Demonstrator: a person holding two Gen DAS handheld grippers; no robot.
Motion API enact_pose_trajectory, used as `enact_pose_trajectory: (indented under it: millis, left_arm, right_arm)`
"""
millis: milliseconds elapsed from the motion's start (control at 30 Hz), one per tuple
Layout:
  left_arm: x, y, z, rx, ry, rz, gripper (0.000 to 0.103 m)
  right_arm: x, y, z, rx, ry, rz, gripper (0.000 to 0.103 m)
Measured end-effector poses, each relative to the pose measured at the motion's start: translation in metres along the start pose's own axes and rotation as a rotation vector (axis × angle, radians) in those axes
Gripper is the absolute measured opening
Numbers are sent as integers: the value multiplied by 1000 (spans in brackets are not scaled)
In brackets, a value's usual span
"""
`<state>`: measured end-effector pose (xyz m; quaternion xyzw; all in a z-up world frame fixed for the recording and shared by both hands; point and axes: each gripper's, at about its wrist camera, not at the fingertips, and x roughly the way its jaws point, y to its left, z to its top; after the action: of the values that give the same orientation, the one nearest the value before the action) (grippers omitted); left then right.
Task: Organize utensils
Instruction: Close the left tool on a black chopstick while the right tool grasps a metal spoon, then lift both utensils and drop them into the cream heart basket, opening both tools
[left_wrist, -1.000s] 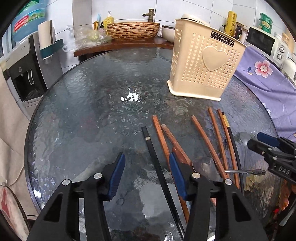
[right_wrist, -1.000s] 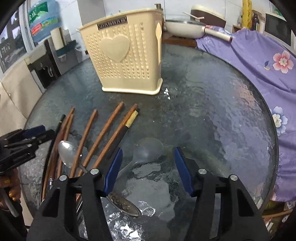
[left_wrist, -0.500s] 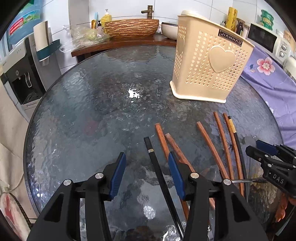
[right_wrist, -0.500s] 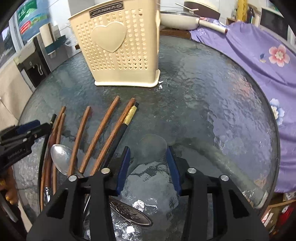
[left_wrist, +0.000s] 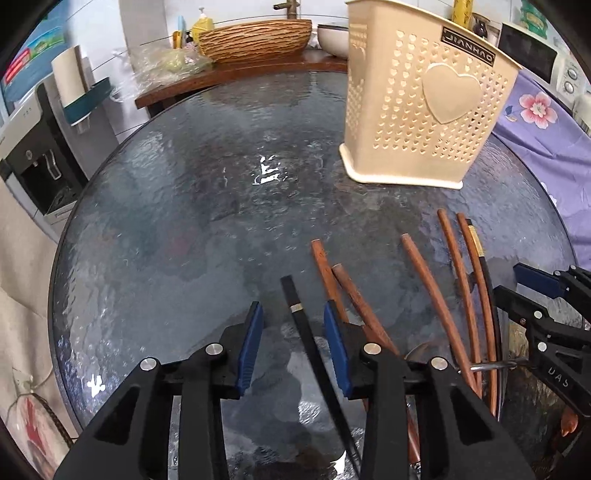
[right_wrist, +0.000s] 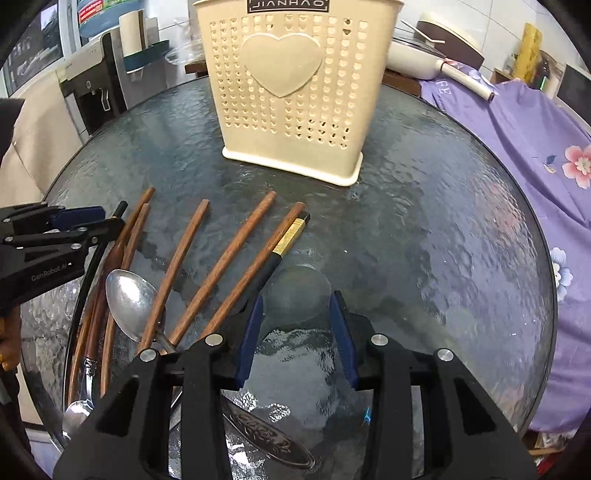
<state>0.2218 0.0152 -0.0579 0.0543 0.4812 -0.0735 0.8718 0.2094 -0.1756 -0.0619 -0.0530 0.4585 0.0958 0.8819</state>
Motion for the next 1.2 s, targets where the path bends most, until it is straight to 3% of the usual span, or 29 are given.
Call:
enact_pose_trajectory:
  millis: [67,200,267,333,467,533,733,967,1200]
  left_arm:
    - [1,-1,2,6,4,-4,33]
    - [3,-2,4,8,21,-4,33]
    - [2,-2,4,10,27,-10,30]
    - [3,-4,7,15,32,-12,26]
    - [6,-3,11,7,38,-8,11]
    - [7,-4,12,4,39,-9,10]
    - [5,1,17,-35,26,-44,8]
    - [-31,9,27,-78,-87,-63,7]
    - [-71,14,32,-103,-202,-80,7]
  right_arm:
    - [1,-3,1,9,10,-5,48]
    - [2,-9,1,42,34,1,49]
    - [3,-7,2,45,43,6,47]
    - [3,-4,6,44,47,6,37]
    - [3,0,7,42,34,6,37]
    - [3,1,7,42,22,14,37]
    - [-20,-3,10,6,-141,-4,37]
    - [-64,-8,15,-64,-359,-39,37]
    - [-95,-10,19,-102,-441,-25,37]
